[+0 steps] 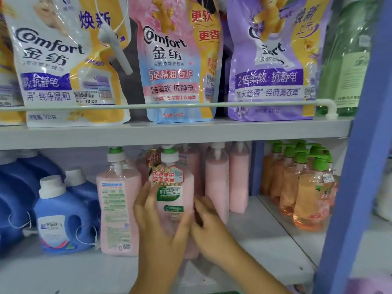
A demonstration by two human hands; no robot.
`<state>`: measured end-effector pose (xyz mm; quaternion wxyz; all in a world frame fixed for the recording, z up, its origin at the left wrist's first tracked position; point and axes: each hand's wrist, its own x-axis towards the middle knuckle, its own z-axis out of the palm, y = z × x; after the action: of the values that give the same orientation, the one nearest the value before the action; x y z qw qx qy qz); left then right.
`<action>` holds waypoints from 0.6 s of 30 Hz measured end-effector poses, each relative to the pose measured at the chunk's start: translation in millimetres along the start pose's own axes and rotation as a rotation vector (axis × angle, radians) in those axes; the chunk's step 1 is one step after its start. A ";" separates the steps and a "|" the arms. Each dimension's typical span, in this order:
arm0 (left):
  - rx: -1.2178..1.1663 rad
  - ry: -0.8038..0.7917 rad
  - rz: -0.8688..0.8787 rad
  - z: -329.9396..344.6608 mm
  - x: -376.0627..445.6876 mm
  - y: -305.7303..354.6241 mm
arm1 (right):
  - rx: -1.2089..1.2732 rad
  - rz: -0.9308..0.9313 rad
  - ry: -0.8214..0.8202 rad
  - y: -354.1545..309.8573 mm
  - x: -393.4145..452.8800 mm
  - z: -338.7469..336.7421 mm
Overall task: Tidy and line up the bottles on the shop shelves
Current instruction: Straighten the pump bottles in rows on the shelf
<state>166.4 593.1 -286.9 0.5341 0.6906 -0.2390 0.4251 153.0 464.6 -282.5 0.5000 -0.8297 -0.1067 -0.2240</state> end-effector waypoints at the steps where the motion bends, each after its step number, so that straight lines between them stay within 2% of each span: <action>1: 0.031 -0.008 -0.020 8.0 -0.6 -0.3 | -0.048 -0.032 0.077 8.6 2.0 -16.1; 3: 0.084 -0.009 -0.049 18.2 -4.6 -4.7 | -0.016 0.032 0.408 26.2 11.4 -54.5; 5: 0.095 0.026 -0.024 25.6 -11.9 -5.8 | -0.018 0.206 0.663 44.1 30.2 -91.0; 6: 0.095 0.052 0.061 29.9 -17.0 -3.4 | -0.073 0.292 0.695 52.4 41.5 -102.7; 8: 0.023 0.026 0.288 42.1 -28.4 8.2 | -0.081 0.367 0.645 67.6 61.4 -111.0; 9: -0.043 -0.033 0.338 51.3 -32.6 15.1 | -0.037 0.366 0.613 70.6 68.0 -108.5; 10: -0.096 -0.096 0.311 61.1 -34.5 21.6 | -0.020 0.364 0.576 74.1 71.5 -103.2; 12: -0.152 -0.178 0.077 78.2 -34.5 29.6 | -0.079 0.363 0.532 86.9 74.1 -91.6; 15: -0.158 -0.251 -0.346 100.5 -20.6 26.7 | -0.088 0.359 0.575 98.8 74.9 -90.5; 18: -0.123 -0.278 -0.539 126.9 -2.4 17.5 | 0.073 0.369 0.573 112.7 74.3 -100.9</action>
<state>193.5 467.9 -288.2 0.6305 0.7471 -0.1433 0.1541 236.6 318.8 -294.8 0.5711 -0.7199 0.1820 -0.3498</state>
